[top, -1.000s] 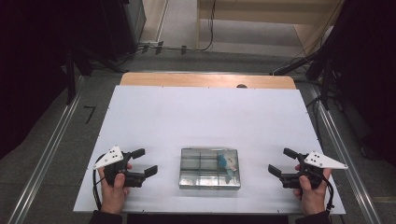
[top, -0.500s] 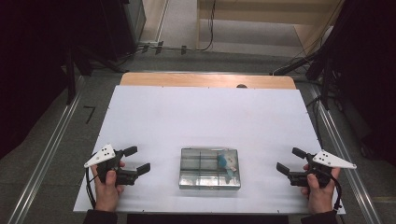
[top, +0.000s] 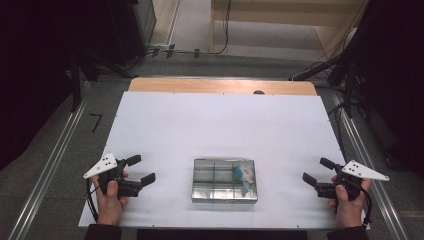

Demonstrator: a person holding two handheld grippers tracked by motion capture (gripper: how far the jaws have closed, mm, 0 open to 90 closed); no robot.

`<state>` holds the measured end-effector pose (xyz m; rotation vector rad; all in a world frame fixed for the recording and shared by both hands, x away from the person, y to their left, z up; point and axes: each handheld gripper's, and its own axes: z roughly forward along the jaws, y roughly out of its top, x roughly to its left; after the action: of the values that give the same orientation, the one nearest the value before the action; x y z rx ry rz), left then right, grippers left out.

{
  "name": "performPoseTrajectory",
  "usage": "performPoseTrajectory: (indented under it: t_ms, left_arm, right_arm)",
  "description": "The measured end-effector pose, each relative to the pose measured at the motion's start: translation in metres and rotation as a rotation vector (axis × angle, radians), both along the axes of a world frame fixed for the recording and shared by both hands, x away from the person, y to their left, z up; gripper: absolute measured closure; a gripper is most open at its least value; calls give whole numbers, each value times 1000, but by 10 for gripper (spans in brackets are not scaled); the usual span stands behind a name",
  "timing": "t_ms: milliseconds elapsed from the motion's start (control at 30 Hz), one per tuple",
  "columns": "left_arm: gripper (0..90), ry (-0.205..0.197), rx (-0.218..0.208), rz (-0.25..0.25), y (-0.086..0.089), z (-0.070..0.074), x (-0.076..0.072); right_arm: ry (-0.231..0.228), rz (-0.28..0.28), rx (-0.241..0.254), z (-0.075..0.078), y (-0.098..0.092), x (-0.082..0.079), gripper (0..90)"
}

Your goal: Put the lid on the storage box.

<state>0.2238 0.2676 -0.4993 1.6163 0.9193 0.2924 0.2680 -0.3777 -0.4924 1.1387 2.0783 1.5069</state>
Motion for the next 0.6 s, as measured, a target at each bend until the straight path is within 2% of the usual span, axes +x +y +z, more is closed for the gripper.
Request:
performPoseTrajectory:
  t_ms: [133, 333, 600]
  left_arm:
    - [8, -5, -7, 8, 3, -1, 0]
    - [8, -3, -39, 8, 8, -3, -1]
    - [8, -4, -14, 1, 5, -4, -1]
  right_arm:
    - [-5, -21, 4, 0, -5, 0, 0]
    - [0, -16, -3, -2, -4, 1, 0]
    - [-1, -18, 3, -4, -3, 1, 0]
